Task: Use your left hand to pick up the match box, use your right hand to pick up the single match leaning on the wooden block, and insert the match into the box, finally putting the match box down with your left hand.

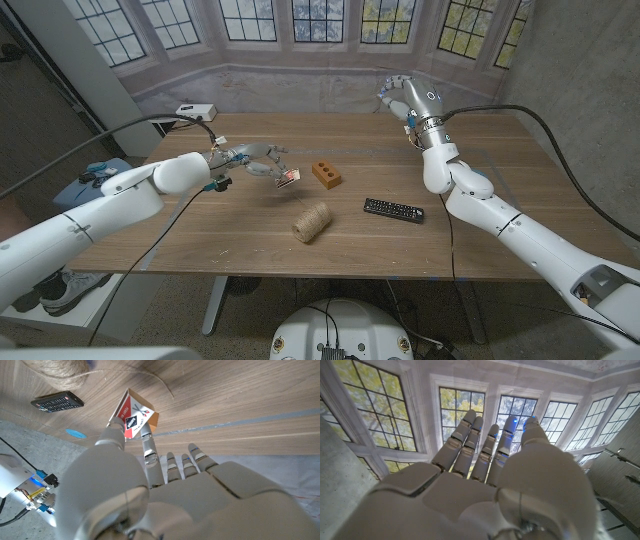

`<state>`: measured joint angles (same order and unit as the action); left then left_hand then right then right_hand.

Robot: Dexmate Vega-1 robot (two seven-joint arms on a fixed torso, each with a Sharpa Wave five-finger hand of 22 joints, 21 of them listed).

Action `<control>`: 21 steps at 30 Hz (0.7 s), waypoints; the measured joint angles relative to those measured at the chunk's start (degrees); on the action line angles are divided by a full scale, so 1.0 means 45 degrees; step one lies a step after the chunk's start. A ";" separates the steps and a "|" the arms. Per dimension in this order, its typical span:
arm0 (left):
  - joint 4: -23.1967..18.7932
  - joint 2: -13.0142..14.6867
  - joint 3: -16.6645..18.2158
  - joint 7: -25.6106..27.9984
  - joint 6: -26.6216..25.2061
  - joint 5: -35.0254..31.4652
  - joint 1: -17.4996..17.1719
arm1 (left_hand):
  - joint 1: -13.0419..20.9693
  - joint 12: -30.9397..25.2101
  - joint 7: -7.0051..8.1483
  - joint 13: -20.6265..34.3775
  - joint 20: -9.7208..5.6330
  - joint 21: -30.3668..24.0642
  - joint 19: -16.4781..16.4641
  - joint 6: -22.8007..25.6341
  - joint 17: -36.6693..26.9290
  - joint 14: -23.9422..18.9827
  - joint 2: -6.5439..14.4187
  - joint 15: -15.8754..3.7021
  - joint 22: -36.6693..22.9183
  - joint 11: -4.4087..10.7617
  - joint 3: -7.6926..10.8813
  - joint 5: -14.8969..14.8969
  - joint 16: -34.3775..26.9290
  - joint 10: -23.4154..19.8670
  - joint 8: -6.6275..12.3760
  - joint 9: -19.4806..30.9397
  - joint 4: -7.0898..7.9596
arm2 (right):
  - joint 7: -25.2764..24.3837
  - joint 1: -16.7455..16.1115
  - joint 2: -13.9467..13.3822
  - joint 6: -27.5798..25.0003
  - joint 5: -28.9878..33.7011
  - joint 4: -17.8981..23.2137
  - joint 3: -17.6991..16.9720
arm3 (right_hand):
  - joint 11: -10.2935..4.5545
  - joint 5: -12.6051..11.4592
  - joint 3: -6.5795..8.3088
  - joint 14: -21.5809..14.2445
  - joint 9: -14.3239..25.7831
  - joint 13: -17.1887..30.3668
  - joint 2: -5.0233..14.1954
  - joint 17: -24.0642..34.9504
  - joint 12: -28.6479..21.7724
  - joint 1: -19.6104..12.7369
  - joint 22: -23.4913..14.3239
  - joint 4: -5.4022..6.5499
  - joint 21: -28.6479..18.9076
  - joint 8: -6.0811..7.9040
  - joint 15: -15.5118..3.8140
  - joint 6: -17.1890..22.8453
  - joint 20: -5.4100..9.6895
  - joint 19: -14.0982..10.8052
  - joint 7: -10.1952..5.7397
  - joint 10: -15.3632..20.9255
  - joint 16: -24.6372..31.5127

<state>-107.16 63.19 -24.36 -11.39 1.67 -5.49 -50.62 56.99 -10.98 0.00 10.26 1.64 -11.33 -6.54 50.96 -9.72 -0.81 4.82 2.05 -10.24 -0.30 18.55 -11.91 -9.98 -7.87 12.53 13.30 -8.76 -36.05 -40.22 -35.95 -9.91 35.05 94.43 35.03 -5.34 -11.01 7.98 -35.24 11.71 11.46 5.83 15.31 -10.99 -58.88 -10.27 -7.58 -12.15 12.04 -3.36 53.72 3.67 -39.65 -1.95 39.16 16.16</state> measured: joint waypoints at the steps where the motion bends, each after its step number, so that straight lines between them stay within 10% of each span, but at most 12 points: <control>1: -0.0034 0.0042 0.0040 0.0028 -0.0033 0.0009 -0.0051 | 0.0000 0.0000 0.0000 0.0000 0.0000 0.0000 0.0000 0.0000 0.0000 0.0000 0.0000 0.0000 0.0000 0.0000 0.0000 0.0000 0.0000 0.0000 0.0000 -0.0001 0.0000 | -0.0035 -0.0004 0.0032 0.0053 -0.0108 -0.0071 -0.0002 | 0.0001 0.0000 0.0000 0.0000 0.0000 0.0000 0.0000 0.0000 0.0000 0.0000 0.0000 0.0000 0.0000 0.0000 0.0000 0.0000 0.0000 0.0000 0.0000 0.0000 0.0000; 21: -0.0204 0.0429 0.0420 0.0462 -0.0487 0.0132 -0.0506 | 0.0000 0.0000 0.0000 0.0000 0.0000 0.0000 0.0000 0.0000 0.0000 0.0141 -0.0001 0.0000 0.0000 -0.0022 0.0000 0.0059 0.0000 0.0120 0.0000 0.0000 0.0000 | -0.0381 -0.0009 0.0568 0.0751 -0.1595 -0.1074 -0.0059 | 0.0071 -0.0001 0.0001 0.0119 0.0001 0.0000 0.0000 -0.0002 0.0000 -0.0001 0.0000 0.0000 0.0000 -0.0088 -0.0019 -0.0045 0.0073 0.0072 -0.0046 -0.0071 0.0000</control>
<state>-108.08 65.12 -22.48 -9.32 -0.53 -4.90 -52.90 56.99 -10.98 0.00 10.26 1.64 -11.33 -6.54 50.96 -9.72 -0.18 4.81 2.05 -10.24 -0.40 18.55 -11.65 -9.98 -7.33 12.53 13.30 -8.76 -37.77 -40.26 -33.40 -6.53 27.87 89.60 34.76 -5.02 -11.01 7.98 -34.70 11.71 11.46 5.83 15.30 -10.99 -58.88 -10.26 -7.58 -12.15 11.65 -3.45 53.51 4.00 -39.33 -2.15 38.84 16.16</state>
